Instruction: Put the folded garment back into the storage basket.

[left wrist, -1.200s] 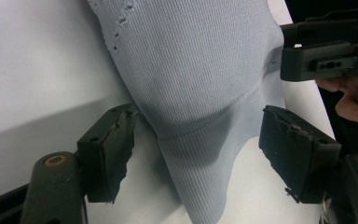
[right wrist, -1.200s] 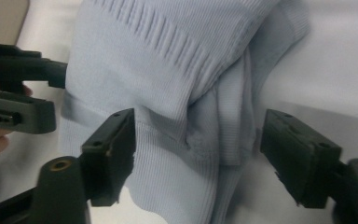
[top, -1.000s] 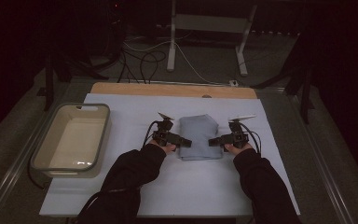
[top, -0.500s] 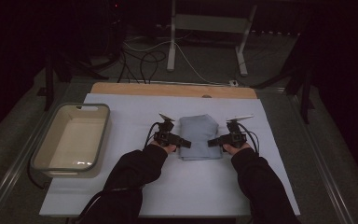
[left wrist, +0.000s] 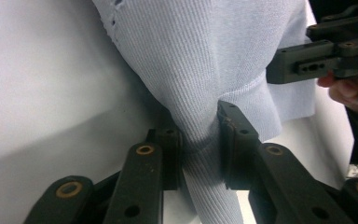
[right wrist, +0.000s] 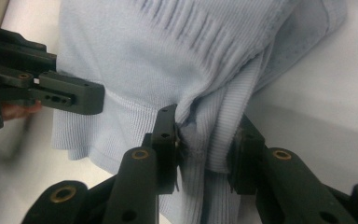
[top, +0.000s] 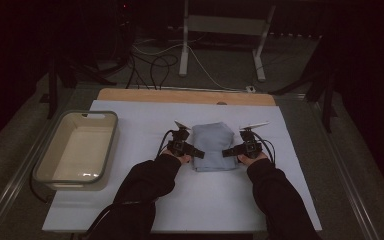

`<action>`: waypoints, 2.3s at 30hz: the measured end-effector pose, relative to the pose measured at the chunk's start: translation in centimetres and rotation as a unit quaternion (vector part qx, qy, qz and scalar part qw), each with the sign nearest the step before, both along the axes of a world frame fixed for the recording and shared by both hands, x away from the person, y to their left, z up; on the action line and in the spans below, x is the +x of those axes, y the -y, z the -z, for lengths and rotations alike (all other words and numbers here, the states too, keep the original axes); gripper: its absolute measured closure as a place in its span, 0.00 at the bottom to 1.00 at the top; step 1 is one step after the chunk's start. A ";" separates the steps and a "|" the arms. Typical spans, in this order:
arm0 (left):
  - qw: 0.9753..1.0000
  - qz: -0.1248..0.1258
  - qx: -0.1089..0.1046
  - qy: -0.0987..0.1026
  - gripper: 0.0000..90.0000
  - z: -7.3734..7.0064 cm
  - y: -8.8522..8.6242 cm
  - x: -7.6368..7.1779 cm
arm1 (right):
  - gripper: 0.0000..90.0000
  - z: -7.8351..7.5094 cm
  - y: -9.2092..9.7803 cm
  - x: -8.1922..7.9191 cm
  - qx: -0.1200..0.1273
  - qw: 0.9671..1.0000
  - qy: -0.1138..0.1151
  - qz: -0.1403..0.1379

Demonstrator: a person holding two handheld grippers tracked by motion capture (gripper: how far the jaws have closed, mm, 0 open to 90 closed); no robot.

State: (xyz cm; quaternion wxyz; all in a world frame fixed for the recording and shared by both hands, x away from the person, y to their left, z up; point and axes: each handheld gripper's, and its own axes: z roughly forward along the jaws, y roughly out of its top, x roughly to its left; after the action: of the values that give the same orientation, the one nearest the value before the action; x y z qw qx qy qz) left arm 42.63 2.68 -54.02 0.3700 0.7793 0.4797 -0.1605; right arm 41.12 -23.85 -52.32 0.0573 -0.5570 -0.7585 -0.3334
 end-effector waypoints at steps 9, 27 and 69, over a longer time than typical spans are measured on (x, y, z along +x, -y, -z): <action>1.000 0.006 0.003 0.008 0.85 -0.8 0.0 -0.2 | 0.77 -1.1 -0.4 -0.6 -0.002 1.000 0.019 -0.006; 0.998 0.020 0.037 0.041 0.85 -3.6 -0.8 -1.3 | 0.77 -2.8 -1.5 -1.5 0.012 0.999 0.030 -0.023; 0.996 0.023 0.073 0.053 0.85 -7.6 -6.2 -3.4 | 0.77 -5.5 -7.3 -3.6 0.014 0.997 0.057 -0.046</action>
State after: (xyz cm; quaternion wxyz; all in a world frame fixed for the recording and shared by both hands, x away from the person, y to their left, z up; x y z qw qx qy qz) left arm 39.27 8.84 -46.46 0.3332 0.8225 0.4516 -0.0917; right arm 37.49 -16.54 -46.77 0.0374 -0.5013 -0.7803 -0.3722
